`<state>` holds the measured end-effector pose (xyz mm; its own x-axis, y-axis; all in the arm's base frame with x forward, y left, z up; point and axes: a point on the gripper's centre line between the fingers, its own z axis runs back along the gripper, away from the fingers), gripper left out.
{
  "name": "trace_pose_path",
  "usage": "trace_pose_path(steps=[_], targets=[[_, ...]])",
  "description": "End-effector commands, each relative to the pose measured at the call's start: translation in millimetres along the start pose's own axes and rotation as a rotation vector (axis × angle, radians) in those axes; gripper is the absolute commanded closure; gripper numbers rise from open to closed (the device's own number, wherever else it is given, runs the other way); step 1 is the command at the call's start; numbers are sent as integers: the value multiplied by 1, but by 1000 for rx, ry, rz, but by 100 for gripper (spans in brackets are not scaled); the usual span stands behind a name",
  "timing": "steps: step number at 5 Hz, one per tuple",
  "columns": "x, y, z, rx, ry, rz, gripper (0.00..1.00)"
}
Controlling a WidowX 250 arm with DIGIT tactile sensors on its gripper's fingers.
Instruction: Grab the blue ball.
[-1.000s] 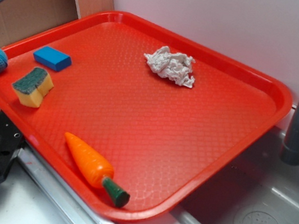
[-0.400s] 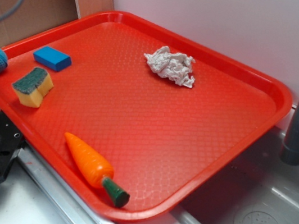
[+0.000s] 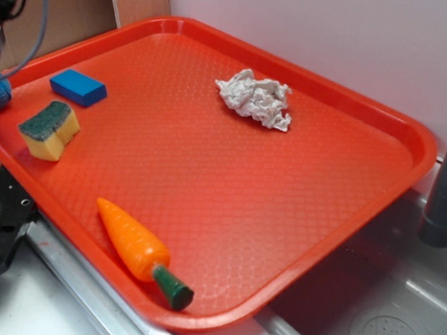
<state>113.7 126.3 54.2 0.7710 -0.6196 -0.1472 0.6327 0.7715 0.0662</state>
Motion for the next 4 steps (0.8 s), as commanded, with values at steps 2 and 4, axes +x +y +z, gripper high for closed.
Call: trace_pose_path(steps=[2, 4], targets=[[-12, 26, -38, 12, 80, -19, 0], [-13, 34, -39, 29, 73, 17, 100]])
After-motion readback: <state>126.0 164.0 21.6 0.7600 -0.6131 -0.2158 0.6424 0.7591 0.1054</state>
